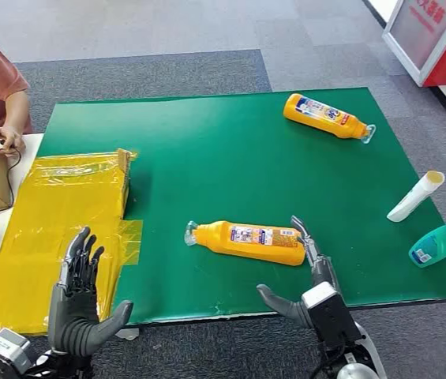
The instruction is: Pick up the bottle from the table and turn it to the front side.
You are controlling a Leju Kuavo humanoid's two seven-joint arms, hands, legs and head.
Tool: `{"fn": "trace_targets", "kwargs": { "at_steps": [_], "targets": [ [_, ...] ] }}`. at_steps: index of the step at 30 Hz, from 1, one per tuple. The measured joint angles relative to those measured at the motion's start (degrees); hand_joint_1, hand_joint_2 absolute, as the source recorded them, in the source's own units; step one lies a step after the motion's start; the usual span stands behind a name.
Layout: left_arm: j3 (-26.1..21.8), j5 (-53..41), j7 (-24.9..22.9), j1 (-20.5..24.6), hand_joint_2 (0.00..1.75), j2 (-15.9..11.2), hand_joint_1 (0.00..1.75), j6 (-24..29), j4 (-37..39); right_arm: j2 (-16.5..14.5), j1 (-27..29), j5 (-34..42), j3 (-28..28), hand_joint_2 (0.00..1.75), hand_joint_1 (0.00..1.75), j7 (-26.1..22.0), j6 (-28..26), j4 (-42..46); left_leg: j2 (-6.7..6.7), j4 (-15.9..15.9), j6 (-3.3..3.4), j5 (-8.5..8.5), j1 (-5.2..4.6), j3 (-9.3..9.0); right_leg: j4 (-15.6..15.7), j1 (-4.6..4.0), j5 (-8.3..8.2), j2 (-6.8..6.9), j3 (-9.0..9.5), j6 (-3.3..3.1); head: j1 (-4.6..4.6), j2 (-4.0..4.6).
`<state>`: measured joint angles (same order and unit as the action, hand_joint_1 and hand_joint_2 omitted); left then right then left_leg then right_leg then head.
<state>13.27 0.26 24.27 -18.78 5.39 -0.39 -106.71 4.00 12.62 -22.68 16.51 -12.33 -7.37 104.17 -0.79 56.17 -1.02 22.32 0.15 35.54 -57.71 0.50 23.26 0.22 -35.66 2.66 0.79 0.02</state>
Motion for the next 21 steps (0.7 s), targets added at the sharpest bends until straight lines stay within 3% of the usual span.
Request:
{"fn": "trace_targets", "kwargs": {
  "at_steps": [16,19,21],
  "targets": [
    [-0.11,-0.19,-0.16,0.19,1.75,0.32,0.0,-0.09,-0.02,0.02,-0.37,-0.48,-0.01,1.75,0.0,0.3,0.86,0.19,0.0,0.0,0.0,0.0,0.0,-0.01,0.0,0.0,0.0,0.0,0.0,0.0,0.0,0.0],
    [-0.11,-0.28,-0.16,0.24,1.75,0.32,0.0,0.03,-0.02,0.04,-0.45,-2.93,-0.01,1.75,0.0,1.09,0.15,0.17,0.0,0.0,0.0,0.0,0.0,-0.01,0.0,0.0,0.0,0.0,0.0,0.0,0.0,0.0],
    [-0.13,-1.01,-0.17,0.24,1.75,0.33,0.0,0.4,-0.04,0.13,-0.49,-8.57,-0.01,1.75,0.0,3.48,-1.96,0.18,0.0,0.0,0.0,0.0,0.0,0.0,0.0,0.0,0.0,0.0,0.01,0.0,0.0,0.0]
  ]
}}
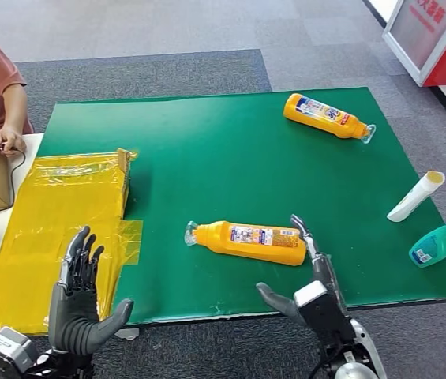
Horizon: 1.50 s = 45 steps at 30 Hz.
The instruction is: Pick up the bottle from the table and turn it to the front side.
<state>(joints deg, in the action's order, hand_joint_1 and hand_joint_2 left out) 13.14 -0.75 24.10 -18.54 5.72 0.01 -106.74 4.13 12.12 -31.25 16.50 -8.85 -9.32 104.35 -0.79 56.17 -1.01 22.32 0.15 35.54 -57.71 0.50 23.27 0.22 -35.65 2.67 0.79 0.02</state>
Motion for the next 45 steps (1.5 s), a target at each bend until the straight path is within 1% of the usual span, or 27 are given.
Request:
{"fn": "trace_targets", "kwargs": {
  "at_steps": [1,3,6,7,9,13,17,23,26,30,39,45],
  "targets": [
    [-0.02,-0.59,-0.06,-0.03,1.75,0.02,0.0,0.24,-0.08,0.09,-0.01,-4.52,-0.01,1.75,0.0,1.93,-1.37,0.0,0.0,0.0,0.0,0.0,0.0,0.0,0.0,0.0,0.0,0.0,0.0,0.0,0.0,0.0],
    [-0.12,-2.2,-0.57,-0.08,1.75,0.09,0.0,0.53,-0.48,0.34,-0.12,-15.37,-0.03,1.75,0.0,7.45,-2.9,-0.02,0.0,0.0,0.0,0.0,0.0,0.0,0.0,0.0,0.0,0.0,0.01,0.0,0.0,0.0],
    [-0.45,-5.76,-1.99,0.27,1.75,0.22,0.0,0.24,-1.28,0.67,-1.16,-30.33,0.05,1.75,0.0,16.81,-1.57,-0.79,0.0,0.0,0.0,-0.01,0.0,0.0,0.0,0.0,-0.01,0.0,0.0,0.0,0.0,0.0],
    [-0.52,-6.74,-2.34,0.62,1.75,0.25,0.0,-0.08,-1.42,0.7,-1.86,-33.52,0.14,1.75,0.0,18.77,-1.03,-1.45,0.0,0.0,0.0,-0.02,0.0,0.0,0.0,0.0,-0.02,0.0,0.0,0.0,0.0,0.0],
    [-0.56,-7.91,-2.86,1.79,1.75,0.31,0.0,-0.88,-1.51,0.72,-3.74,-37.37,0.49,1.75,0.0,20.77,-0.02,-3.4,0.0,0.0,-0.03,-0.06,0.0,-0.01,0.0,0.0,-0.05,0.0,0.0,-0.02,0.0,0.0],
    [-0.54,-8.66,-3.31,4.65,1.75,0.36,0.0,-1.71,-1.51,0.67,-7.43,-41.43,1.6,1.75,0.0,22.92,1.03,-8.4,0.0,0.0,-0.02,-0.16,0.0,-0.01,-0.01,0.0,-0.11,0.0,0.01,0.0,0.01,0.0],
    [-0.65,-6.04,-3.53,7.07,1.75,0.46,0.0,-2.83,-1.61,0.38,-10.31,-45.39,2.82,1.75,0.0,25.21,2.07,-13.59,0.0,0.0,0.0,-0.2,0.0,0.0,-0.01,0.0,-0.13,0.0,0.01,0.0,0.01,0.0],
    [-0.79,-4.53,-4.87,11.99,1.75,0.47,0.0,-4.66,-1.65,-1.0,-15.38,-47.92,4.69,1.75,0.0,26.24,3.04,-22.35,0.0,0.0,0.01,-0.22,0.0,0.0,-0.01,0.0,-0.15,0.0,0.01,0.01,0.0,0.0],
    [-0.77,-5.95,-5.04,13.58,1.75,0.44,0.0,-4.26,-1.65,-1.36,-17.35,-49.95,5.01,1.75,0.0,28.18,3.38,-25.56,0.0,0.0,0.01,-0.23,0.0,0.0,-0.01,0.0,-0.16,0.01,0.02,0.02,0.01,0.0],
    [-0.77,-6.48,-5.04,14.27,1.75,0.33,0.0,-3.92,-1.8,-1.4,-18.94,-52.25,4.87,1.75,0.0,29.97,3.87,-28.35,0.0,0.0,0.02,-0.21,-0.01,0.01,-0.01,0.0,-0.15,0.0,0.0,0.03,0.0,0.0],
    [-0.58,-6.51,-4.93,14.58,1.75,0.3,0.0,-4.15,-2.04,-1.4,-21.1,-55.12,4.35,1.75,0.0,30.18,4.17,-32.59,0.0,0.0,0.01,-0.2,0.0,0.01,-0.01,0.0,-0.12,0.0,-0.01,0.02,-0.01,0.0],
    [-0.21,-8.14,-3.95,15.16,1.75,-0.14,0.0,-3.52,-2.73,-1.13,-24.04,-58.41,4.91,1.75,0.0,31.84,7.02,-38.61,0.0,0.0,0.02,-0.22,-0.01,0.01,-0.01,0.0,-0.15,0.01,0.01,0.02,0.01,0.0]
  ]
}}
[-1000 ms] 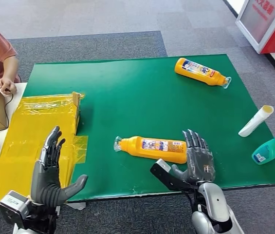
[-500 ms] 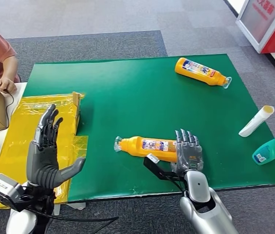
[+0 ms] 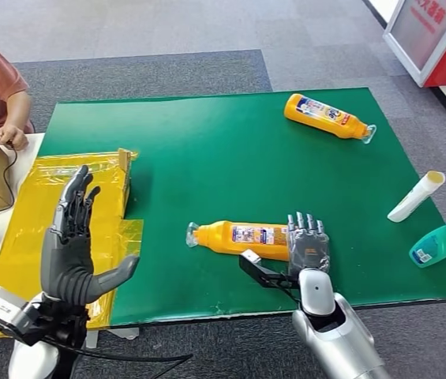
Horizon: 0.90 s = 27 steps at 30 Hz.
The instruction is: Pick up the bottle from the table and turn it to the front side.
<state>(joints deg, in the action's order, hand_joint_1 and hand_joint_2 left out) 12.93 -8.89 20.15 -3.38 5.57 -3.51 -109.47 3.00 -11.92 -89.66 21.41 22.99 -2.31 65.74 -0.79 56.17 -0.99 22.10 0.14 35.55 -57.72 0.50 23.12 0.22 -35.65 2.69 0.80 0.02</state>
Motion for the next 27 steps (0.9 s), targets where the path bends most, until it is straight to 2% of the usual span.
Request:
{"fn": "trace_targets", "kwargs": {
  "at_steps": [11,12,15,16,27],
  "targets": [
    [0.27,0.04,-0.06,2.64,1.75,-0.9,0.0,0.72,-0.28,0.01,-6.13,-0.53,2.92,1.75,0.0,-0.15,0.72,-9.42,-0.02,0.0,-0.02,-0.01,0.01,-0.21,0.01,0.0,-0.07,-0.03,0.14,0.0,-0.01,0.0],
    [0.39,0.38,-0.1,2.9,1.75,-0.95,0.0,0.96,-0.31,-0.04,-6.82,-0.55,3.52,1.75,0.3,0.04,1.08,-10.46,-0.02,0.0,-0.02,-0.01,0.01,-0.25,0.01,0.0,-0.08,-0.04,0.18,-0.01,-0.02,0.0],
    [0.51,1.95,-0.38,3.51,1.75,-1.09,0.0,1.66,-0.59,-0.24,-8.43,-0.64,5.04,1.75,1.58,0.21,1.72,-13.05,-0.03,0.0,-0.01,-0.03,0.01,-0.36,0.02,0.0,-0.12,-0.04,0.3,-0.04,-0.02,0.0],
    [0.5,2.41,-0.63,3.6,1.75,-1.14,0.0,1.82,-0.67,-0.32,-8.7,-0.67,5.37,1.75,1.71,0.21,1.77,-13.64,-0.02,0.0,0.0,-0.04,0.01,-0.4,0.02,0.0,-0.12,-0.03,0.35,-0.04,-0.01,0.0],
    [0.43,3.42,-3.37,4.25,1.75,-1.46,0.0,2.57,-0.51,-1.1,-10.1,-0.7,6.33,1.75,1.75,-0.44,1.03,-16.71,-0.05,0.0,-0.09,-0.11,0.01,-0.54,0.02,-0.01,-0.19,-0.08,0.44,-0.08,-0.01,0.0]
  ]
}}
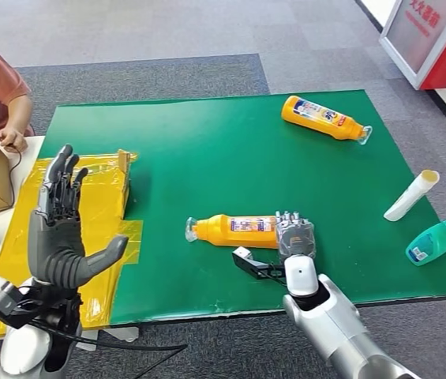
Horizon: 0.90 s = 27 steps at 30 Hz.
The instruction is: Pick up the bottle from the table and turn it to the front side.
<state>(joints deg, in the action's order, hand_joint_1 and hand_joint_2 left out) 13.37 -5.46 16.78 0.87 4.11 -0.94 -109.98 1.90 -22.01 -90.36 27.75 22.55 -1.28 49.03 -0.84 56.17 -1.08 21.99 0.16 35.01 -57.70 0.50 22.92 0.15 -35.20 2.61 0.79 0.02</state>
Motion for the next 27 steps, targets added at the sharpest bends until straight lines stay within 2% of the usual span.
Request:
{"fn": "trace_targets", "kwargs": {
  "at_steps": [6,9,13,18,27],
  "targets": [
    [-0.07,-0.27,-0.9,-0.74,1.75,0.01,0.0,0.57,0.52,-0.02,0.39,1.23,-0.27,1.75,1.75,-1.51,-1.89,0.17,-0.06,0.0,-0.02,0.02,0.01,0.0,0.0,0.0,0.01,-0.07,-0.03,-0.01,0.0,0.0],
    [-0.23,-1.26,-1.61,-1.43,1.75,0.16,0.0,1.7,0.69,-0.02,1.78,5.48,-1.16,1.75,1.75,-4.16,-4.02,1.6,-0.06,0.0,-0.01,0.04,0.01,0.0,0.0,0.0,0.03,-0.06,-0.02,-0.01,0.0,0.0],
    [-1.05,-1.35,0.11,-4.76,1.75,1.52,0.0,4.26,0.91,0.0,6.84,17.51,-4.16,1.75,1.75,-12.17,-6.84,7.78,-0.06,0.0,0.05,0.12,0.01,0.04,0.0,0.0,0.12,-0.05,-0.02,0.04,-0.01,0.0],
    [-1.16,-0.91,2.15,-8.37,1.75,3.4,0.0,8.92,0.4,-0.5,14.3,35.34,-5.43,1.75,1.75,-21.89,-6.79,19.86,-0.01,0.0,0.08,0.16,-0.01,0.35,-0.02,0.0,0.23,0.0,-0.27,0.08,0.0,0.0],
    [-0.94,2.03,2.75,-7.96,1.75,3.55,0.0,8.49,0.89,-2.37,18.88,59.96,-6.13,1.75,1.75,-32.13,-4.67,34.1,-0.01,0.0,0.07,0.17,-0.01,0.45,-0.01,0.01,0.24,0.0,-0.41,0.07,0.01,0.0]
  ]
}}
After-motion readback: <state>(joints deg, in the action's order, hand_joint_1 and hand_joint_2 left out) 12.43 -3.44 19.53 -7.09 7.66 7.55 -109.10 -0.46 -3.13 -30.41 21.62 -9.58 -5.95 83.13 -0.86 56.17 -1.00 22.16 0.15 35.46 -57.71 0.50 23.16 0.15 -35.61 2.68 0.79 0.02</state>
